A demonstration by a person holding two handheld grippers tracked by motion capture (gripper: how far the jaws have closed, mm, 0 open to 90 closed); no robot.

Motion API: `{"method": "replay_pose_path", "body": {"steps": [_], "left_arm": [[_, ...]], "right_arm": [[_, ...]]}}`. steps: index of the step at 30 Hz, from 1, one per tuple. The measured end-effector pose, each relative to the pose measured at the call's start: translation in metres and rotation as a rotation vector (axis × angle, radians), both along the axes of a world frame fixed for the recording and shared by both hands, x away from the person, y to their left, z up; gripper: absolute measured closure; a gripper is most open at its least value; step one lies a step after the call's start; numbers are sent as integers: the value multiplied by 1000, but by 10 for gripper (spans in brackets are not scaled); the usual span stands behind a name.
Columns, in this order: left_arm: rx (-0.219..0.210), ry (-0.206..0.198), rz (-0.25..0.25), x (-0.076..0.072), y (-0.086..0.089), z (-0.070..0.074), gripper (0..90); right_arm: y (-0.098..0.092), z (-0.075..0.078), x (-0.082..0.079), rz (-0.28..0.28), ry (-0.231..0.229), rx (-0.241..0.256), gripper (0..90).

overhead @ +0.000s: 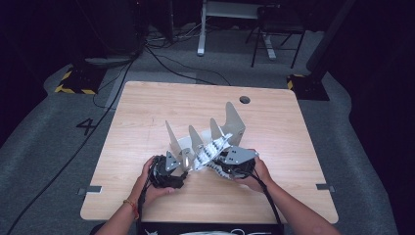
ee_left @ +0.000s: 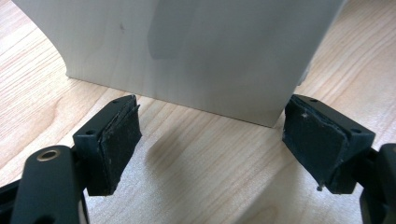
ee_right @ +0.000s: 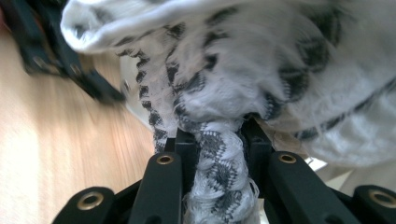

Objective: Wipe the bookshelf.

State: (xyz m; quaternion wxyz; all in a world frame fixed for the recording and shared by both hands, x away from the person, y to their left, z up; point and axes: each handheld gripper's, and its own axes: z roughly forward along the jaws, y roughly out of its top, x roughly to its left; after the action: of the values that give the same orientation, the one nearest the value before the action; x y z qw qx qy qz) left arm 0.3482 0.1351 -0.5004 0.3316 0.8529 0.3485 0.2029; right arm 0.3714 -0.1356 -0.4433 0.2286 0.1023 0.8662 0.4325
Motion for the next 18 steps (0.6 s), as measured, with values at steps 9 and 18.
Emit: {"method": "replay_pose_path", "body": {"steps": [9, 18], "left_arm": [[-60, -47, 2, -12, 4, 19, 194], [-206, -112, 45, -28, 12, 60, 203]], "right_arm": [[4, -37, 16, -46, 95, -140, 739], [-8, -25, 14, -33, 78, -132, 738]]}}
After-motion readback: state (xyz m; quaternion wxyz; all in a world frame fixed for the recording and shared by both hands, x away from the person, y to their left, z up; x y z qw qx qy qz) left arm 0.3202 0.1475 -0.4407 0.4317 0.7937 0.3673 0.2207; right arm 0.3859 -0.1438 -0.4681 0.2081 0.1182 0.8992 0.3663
